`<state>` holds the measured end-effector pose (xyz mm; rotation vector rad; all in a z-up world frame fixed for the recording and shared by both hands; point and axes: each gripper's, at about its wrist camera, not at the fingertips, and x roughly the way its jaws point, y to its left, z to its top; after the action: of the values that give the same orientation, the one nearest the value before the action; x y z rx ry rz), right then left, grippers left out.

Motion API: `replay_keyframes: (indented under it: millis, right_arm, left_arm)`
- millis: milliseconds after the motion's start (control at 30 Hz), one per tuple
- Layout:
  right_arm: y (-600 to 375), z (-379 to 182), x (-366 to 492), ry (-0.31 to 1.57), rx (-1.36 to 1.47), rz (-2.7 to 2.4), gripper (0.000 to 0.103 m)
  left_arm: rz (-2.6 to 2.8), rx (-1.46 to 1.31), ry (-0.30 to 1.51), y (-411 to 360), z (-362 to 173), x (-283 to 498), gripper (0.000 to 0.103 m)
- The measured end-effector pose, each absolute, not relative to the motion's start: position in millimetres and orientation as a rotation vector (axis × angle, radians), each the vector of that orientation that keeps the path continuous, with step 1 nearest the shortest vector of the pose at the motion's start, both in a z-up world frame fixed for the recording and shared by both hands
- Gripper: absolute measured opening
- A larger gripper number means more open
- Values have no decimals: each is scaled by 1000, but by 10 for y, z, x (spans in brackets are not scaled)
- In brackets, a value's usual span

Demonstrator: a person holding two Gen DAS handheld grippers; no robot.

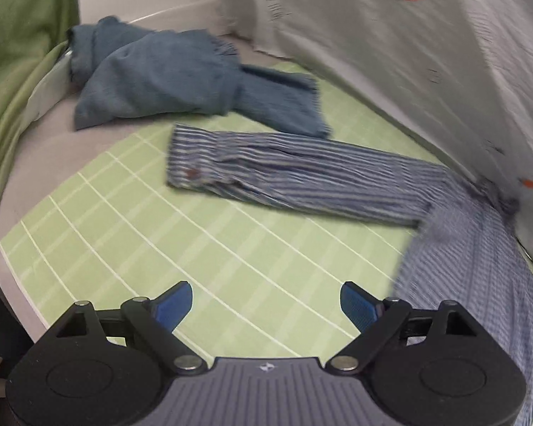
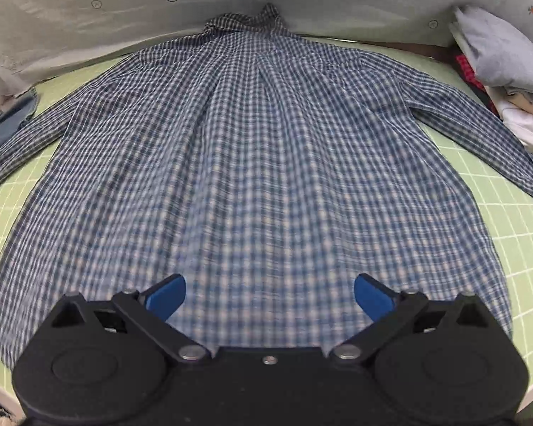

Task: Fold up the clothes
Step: 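Grasp the sleeve cuff with the left gripper and fold it over the shirt body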

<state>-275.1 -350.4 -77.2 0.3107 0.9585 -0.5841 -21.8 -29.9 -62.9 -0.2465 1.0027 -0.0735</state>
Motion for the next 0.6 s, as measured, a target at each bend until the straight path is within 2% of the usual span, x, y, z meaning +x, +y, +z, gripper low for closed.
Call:
replay_keyframes:
  millis: [333,600]
  right_arm:
    - [-3271,-940,-2103,1018,349,-712,102]
    - [-3240,-1023,-1858,1095,354,-772,102]
  left_arm:
    - [6,-223,1075,223,-946,800,91]
    - [14,-199,1121,267,-1166,1201,91]
